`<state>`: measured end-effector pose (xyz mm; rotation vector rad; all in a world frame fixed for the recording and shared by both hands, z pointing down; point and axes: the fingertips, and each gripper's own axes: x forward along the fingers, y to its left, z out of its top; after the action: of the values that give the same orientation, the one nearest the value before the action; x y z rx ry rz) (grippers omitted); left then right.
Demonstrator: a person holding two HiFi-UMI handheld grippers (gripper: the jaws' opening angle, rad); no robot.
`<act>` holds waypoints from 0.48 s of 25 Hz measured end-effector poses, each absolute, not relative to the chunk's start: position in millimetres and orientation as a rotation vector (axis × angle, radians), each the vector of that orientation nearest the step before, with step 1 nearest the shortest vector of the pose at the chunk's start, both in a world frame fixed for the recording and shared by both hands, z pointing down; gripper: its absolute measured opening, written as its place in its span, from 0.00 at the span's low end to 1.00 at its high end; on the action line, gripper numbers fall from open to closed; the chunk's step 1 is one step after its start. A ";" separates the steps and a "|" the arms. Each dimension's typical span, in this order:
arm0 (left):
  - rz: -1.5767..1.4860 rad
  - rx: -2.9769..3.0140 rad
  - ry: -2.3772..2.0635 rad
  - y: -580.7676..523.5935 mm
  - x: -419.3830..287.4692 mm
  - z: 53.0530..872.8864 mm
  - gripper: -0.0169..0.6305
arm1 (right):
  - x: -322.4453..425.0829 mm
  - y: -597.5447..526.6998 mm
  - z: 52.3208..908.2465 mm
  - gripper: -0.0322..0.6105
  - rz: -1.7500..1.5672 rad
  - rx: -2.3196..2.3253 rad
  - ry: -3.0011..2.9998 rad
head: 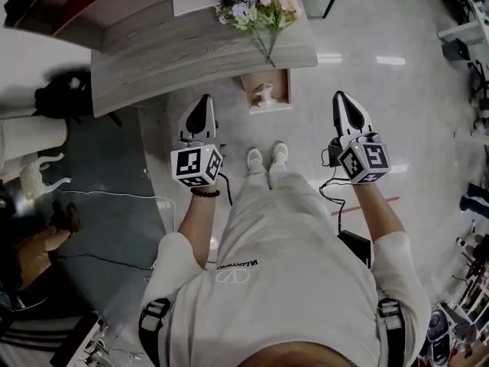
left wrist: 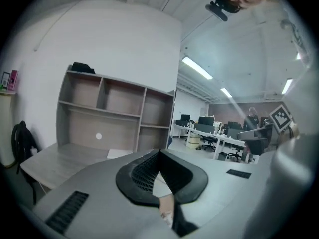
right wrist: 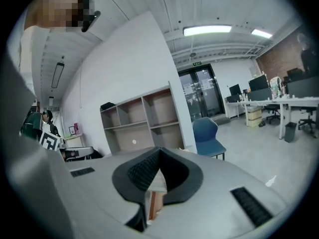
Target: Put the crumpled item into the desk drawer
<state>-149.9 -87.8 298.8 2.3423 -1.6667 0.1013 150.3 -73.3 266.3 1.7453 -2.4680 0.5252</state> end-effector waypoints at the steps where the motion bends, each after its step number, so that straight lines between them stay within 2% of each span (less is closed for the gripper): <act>1: 0.086 2.357 -1.681 -85.4 -153.3 286.5 0.03 | 153.8 -68.4 255.1 0.05 0.502 1.751 -2.471; 12: -0.078 2.464 -1.757 -77.6 -159.0 193.7 0.03 | 181.8 -42.7 181.9 0.05 0.366 1.843 -2.503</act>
<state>-159.0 -77.6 193.7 2.4642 -1.7573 -0.0780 181.8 -42.7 181.9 1.8429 -2.5030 0.3659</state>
